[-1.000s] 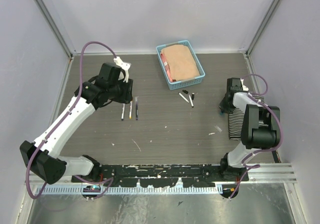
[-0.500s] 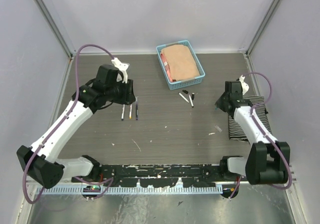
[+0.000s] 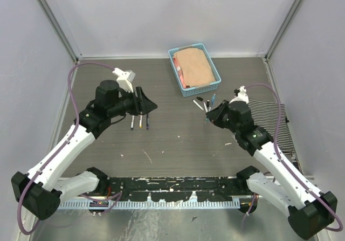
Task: Insert the pens into the pen caps
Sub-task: Adjust the pen.
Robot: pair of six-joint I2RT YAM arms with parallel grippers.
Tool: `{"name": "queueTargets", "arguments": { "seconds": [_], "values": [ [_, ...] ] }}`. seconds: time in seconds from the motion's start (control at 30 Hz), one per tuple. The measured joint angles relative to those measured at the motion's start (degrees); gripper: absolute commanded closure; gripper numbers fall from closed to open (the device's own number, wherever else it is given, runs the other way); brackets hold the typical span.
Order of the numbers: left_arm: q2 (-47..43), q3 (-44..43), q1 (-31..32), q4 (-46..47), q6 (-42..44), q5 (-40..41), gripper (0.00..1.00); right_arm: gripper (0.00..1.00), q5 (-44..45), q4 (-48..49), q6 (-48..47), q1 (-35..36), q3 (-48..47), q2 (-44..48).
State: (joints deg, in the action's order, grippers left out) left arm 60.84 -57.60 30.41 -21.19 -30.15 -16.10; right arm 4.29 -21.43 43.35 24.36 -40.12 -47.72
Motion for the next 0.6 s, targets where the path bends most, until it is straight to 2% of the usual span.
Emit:
{"name": "queueTargets", "arguments": {
  "seconds": [0.17, 0.37, 0.6],
  "values": [
    [0.39, 0.94, 0.7, 6.43, -4.04, -1.64, 0.44, 0.89, 0.76, 2.25, 4.02, 9.7, 0.63, 1.33],
    [2.91, 1.01, 6.16, 11.52, -6.38, -1.57, 0.44, 0.89, 3.98, 7.63, 7.32, 21.16, 0.63, 0.24],
    [5.75, 2.32, 10.23, 14.56, -7.98, -1.03, 0.45, 0.89, 5.66, 13.53, 8.98, 27.93, 0.2, -4.5]
  ]
}}
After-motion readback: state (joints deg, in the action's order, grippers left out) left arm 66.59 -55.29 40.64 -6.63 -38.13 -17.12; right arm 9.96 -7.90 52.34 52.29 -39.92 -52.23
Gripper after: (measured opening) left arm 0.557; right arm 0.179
